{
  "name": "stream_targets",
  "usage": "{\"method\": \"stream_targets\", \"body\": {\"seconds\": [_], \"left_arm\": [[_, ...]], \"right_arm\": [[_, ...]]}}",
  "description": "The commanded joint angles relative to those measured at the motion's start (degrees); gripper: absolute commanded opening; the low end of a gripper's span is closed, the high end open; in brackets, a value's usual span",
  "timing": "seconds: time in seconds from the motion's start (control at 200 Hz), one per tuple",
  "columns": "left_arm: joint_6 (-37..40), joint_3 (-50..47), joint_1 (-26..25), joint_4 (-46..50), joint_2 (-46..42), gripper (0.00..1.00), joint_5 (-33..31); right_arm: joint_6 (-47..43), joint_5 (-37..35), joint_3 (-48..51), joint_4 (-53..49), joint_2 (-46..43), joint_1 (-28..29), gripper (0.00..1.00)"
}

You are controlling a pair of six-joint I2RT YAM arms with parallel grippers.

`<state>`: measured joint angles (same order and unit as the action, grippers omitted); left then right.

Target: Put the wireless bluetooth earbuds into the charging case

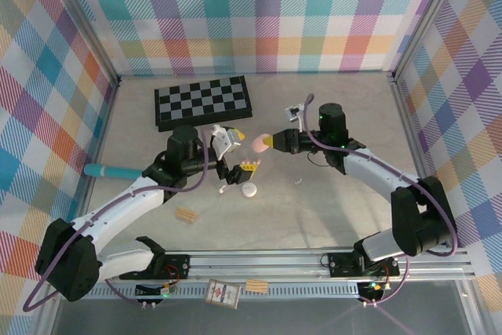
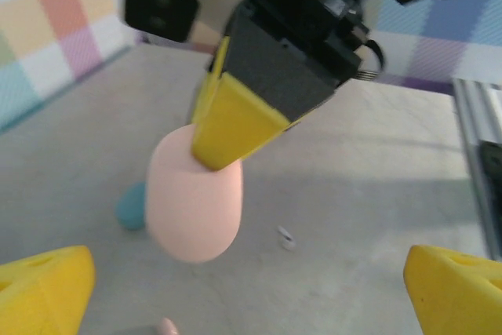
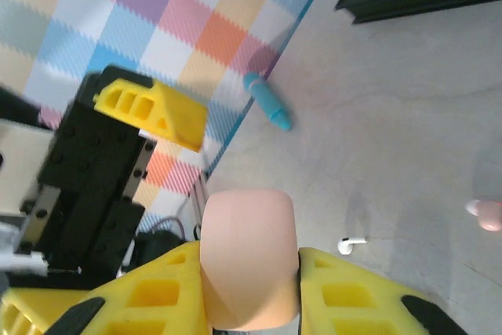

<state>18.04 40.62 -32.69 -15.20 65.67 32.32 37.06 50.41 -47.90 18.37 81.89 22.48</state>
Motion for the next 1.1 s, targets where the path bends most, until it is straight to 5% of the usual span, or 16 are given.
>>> {"method": "stream_targets", "body": {"seconds": [0.0, 0.21, 0.385, 0.78, 1.095], "left_arm": [[-2.98, -3.2, -0.96, -19.99, 0.79, 1.0, -8.66], [-3.65, -6.78, -1.7, -37.87, 6.66, 0.92, -10.1], [-2.38, -6.13, -2.38, -41.1, 9.5, 0.9, -6.98], [-4.71, -3.45, -2.67, -46.43, 14.59, 0.66, -4.12], [-5.21, -2.92, -3.0, -47.26, 13.87, 0.59, -2.03]], "right_arm": [[17.32, -3.23, 1.57, 11.69, -3.14, -0.42, 0.11], [36.56, -6.1, 5.91, 28.79, -3.69, -0.36, 0.05], [47.3, -7.83, 7.78, 39.25, -2.37, 0.09, 0.05], [50.6, -6.75, 7.39, 43.61, -2.34, 3.17, 0.04], [51.84, -8.19, 8.89, 45.06, -1.83, 3.84, 0.02]]}}
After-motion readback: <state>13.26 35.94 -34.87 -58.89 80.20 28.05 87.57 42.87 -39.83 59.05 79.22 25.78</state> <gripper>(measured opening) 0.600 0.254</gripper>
